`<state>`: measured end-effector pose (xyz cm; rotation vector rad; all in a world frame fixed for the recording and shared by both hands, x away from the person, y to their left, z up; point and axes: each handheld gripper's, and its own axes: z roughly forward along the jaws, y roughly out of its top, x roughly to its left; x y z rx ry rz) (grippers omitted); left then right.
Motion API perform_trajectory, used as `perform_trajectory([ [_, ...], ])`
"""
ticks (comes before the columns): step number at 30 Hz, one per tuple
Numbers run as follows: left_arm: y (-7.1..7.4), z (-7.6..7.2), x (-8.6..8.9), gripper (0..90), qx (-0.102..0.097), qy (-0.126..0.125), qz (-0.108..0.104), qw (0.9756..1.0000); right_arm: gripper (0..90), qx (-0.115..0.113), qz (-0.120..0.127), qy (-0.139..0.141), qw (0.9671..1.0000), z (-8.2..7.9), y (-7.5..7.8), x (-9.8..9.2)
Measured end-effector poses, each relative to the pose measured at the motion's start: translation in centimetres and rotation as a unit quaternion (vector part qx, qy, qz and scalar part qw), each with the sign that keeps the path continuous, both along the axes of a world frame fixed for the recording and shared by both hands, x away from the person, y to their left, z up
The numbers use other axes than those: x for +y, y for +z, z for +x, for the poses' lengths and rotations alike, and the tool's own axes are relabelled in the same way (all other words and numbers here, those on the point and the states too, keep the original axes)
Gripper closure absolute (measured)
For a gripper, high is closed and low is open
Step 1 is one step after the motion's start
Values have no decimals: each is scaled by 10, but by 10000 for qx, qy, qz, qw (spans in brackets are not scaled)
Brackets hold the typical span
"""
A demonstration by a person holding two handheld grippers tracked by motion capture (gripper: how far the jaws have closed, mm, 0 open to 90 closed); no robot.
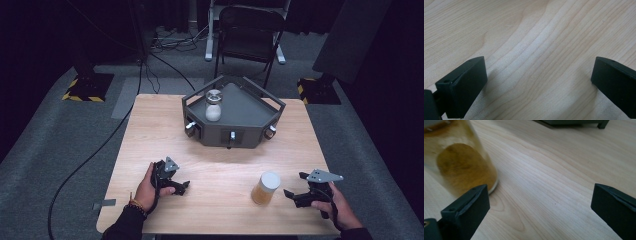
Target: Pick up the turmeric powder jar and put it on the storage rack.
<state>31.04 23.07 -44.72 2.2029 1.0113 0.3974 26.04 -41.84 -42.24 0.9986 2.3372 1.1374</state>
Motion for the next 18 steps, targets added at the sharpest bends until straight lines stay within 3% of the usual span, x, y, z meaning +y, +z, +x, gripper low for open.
perform_trajectory([
  [5,0,0,0,0,0,1,0,10000,18,-147,194,185,9995,-8,4,0],
  [8,0,0,0,0,0,-1,0,10000,18,-221,165,286,9992,-12,6,4],
  [15,0,0,0,0,1,0,0,10000,18,-195,429,486,9977,-13,7,6],
  [18,0,0,0,0,1,0,-1,10000,18,-199,417,568,9973,-14,7,10],
])
